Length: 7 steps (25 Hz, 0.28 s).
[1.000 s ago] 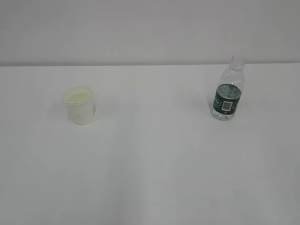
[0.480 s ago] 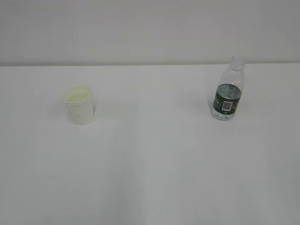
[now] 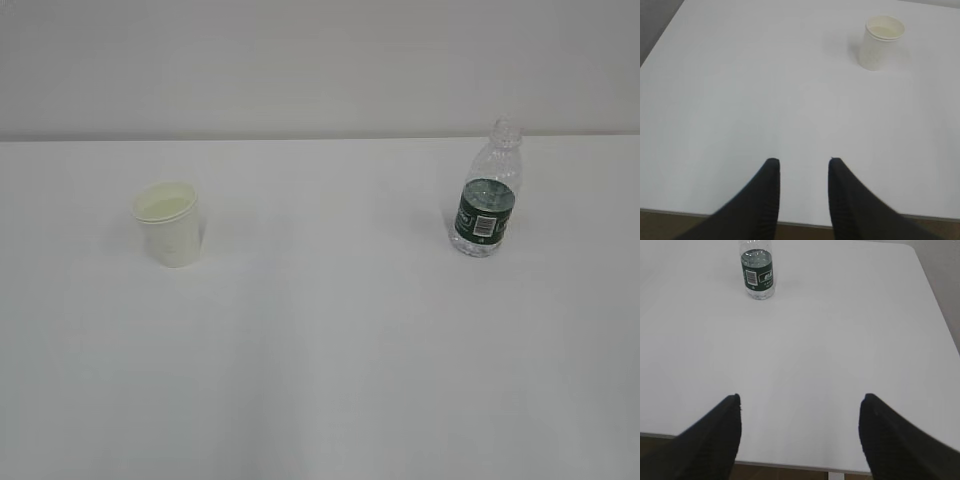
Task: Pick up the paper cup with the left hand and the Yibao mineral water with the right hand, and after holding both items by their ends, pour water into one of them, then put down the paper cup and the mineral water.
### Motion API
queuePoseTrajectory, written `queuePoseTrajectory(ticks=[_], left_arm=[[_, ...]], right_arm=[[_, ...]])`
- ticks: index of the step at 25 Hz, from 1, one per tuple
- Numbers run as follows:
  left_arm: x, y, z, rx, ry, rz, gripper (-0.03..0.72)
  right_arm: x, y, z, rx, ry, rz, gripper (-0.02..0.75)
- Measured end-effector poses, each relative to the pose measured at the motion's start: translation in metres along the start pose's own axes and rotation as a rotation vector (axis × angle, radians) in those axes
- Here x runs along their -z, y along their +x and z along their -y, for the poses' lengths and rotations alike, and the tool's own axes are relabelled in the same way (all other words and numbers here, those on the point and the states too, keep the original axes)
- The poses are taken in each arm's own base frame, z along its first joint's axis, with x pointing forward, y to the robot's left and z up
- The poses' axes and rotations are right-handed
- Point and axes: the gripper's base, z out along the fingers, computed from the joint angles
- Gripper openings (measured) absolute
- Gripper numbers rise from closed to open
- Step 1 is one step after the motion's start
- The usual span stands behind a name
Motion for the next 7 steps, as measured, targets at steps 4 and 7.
queuePoseTrajectory(ticks=[4,7], left_arm=[[0.0000,0.0000,0.0000,0.000,0.000,0.000,0.232],[0.0000,0.0000,0.0000,0.000,0.000,0.000,0.232]], right_arm=[[0.0000,0.0000,0.0000,0.000,0.000,0.000,0.553],[0.0000,-0.0001,0.0000,0.000,0.000,0.002,0.553]])
